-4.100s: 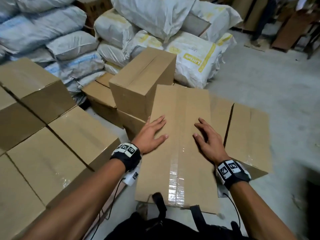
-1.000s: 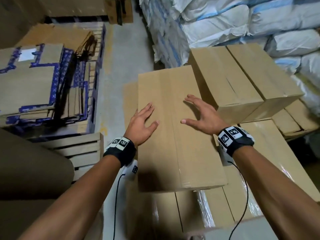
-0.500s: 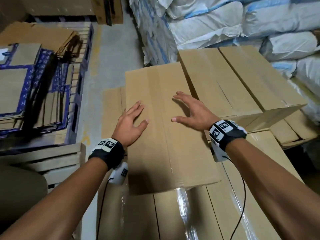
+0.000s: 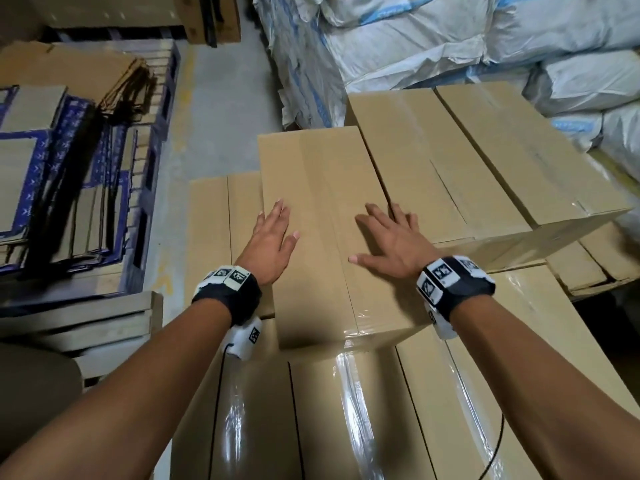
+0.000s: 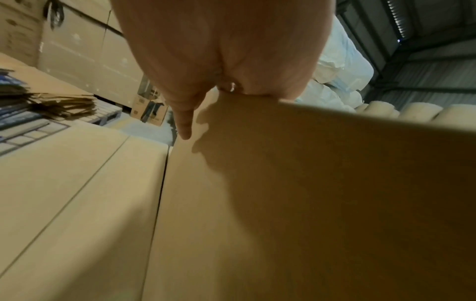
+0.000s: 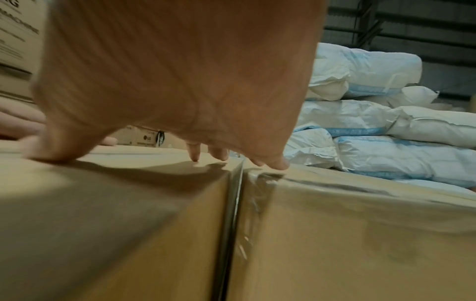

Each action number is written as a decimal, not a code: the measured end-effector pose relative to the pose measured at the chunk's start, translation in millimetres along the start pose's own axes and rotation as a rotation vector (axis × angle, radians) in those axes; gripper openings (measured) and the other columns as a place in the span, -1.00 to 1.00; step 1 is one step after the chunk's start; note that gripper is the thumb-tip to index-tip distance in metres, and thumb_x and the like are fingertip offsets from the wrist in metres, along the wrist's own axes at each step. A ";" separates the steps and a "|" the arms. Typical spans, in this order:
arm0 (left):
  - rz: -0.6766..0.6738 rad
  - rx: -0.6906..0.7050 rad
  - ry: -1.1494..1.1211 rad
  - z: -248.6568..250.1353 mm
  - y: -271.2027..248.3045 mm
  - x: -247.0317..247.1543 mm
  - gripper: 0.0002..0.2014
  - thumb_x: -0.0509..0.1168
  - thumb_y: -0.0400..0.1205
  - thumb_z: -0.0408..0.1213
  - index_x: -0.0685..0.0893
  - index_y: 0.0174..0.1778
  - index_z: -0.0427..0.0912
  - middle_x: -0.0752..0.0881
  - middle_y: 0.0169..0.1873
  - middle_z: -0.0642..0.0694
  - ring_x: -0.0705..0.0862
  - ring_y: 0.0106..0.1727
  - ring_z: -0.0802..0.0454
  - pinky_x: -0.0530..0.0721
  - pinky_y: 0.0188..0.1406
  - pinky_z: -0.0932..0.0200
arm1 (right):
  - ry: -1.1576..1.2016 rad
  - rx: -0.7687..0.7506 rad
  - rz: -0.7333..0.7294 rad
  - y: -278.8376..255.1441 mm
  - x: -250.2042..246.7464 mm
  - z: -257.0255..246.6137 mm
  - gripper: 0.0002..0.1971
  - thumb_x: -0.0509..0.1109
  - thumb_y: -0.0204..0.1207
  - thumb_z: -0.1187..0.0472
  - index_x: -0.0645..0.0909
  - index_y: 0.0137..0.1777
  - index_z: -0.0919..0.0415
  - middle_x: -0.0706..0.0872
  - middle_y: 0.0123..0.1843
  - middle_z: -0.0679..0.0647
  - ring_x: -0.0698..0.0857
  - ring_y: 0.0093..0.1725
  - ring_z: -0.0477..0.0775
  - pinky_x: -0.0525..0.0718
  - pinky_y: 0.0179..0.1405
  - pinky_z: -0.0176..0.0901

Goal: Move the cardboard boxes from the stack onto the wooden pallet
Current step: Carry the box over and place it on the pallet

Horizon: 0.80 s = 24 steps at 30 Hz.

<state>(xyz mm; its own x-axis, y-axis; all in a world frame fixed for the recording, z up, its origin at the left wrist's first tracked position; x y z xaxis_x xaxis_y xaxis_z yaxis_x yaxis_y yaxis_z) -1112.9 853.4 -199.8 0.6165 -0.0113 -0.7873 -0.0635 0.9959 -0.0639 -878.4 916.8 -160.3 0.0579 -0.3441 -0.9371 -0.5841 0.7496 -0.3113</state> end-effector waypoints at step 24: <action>0.180 -0.153 -0.048 43.0 -86.9 27.4 -0.29 0.05 0.86 0.15 0.07 0.86 -0.13 -0.18 0.85 0.10 0.03 0.86 -0.05 0.27 0.78 -0.18 | -0.078 -0.031 -0.222 -87.7 6.0 16.6 0.42 0.48 0.21 -0.65 -0.33 0.85 -0.14 -0.37 0.87 -0.13 -0.15 0.83 0.49 0.21 0.69 0.53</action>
<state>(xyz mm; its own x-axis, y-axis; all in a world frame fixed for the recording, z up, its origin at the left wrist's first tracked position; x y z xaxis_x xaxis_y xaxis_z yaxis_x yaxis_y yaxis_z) -1056.7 770.4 -189.4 0.6206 0.1727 -0.7649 -0.2915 0.9563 -0.0206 -813.4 858.4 -141.2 0.2493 -0.4528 -0.8560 -0.5748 0.6422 -0.5071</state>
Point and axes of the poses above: each hand's wrist, its own y-axis towards the middle knuckle, its own x-axis out of the palm, z = x × y, the point moved 10 cm from there along y, towards the middle knuckle
